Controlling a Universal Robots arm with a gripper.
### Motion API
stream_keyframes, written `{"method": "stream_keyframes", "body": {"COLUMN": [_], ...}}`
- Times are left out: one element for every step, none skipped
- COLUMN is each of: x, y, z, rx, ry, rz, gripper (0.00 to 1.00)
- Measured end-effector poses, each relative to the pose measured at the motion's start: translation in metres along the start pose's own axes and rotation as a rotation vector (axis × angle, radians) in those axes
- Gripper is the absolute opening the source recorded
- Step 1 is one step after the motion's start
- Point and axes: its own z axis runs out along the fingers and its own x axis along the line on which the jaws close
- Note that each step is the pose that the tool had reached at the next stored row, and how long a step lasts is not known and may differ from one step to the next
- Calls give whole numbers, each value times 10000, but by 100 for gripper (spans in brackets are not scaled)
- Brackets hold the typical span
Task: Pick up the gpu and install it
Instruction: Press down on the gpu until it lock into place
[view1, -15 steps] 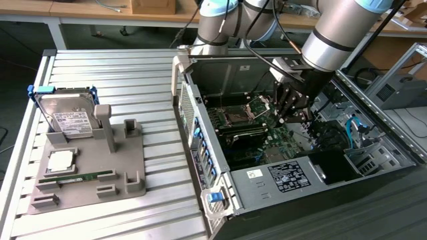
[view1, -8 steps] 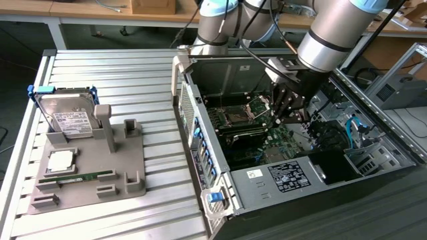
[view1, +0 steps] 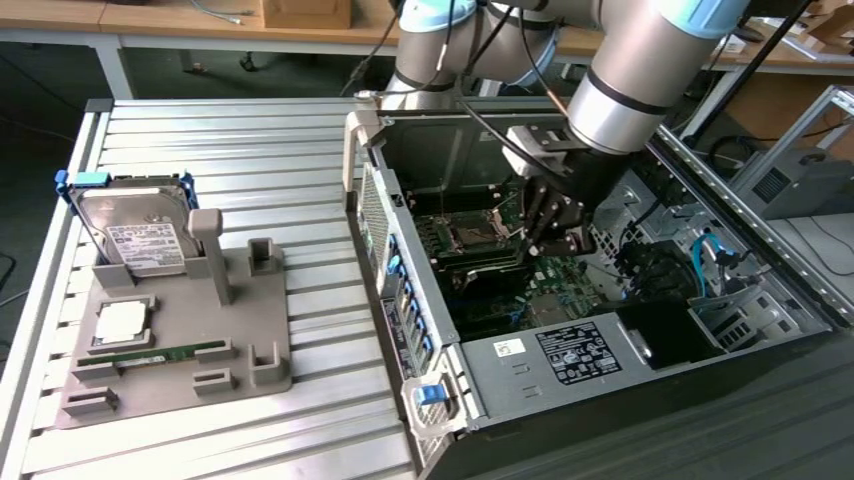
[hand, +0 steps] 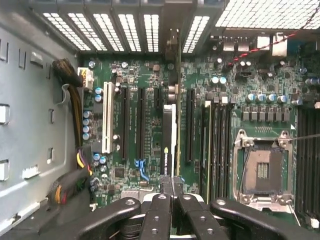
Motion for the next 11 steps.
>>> {"method": "stream_keyframes", "body": {"x": [-1, -2, -3, -5, -5, -6, -7, -9, -10, -14, -20], "y": [49, 90, 149, 192, 219, 258, 310, 350, 388, 423, 458], "z": [12, 15, 22, 26, 29, 32, 38, 43, 49, 54, 59], "rx": [0, 0, 7, 13, 17, 20, 23, 25, 27, 28, 28], "ry": [2, 4, 0, -1, -2, -1, 1, 0, 0, 1, 2], "rz": [0, -1, 0, -1, -2, -1, 0, 0, -1, 0, 0], "gripper": [11, 11, 11, 11, 11, 11, 11, 11, 11, 11, 11]}}
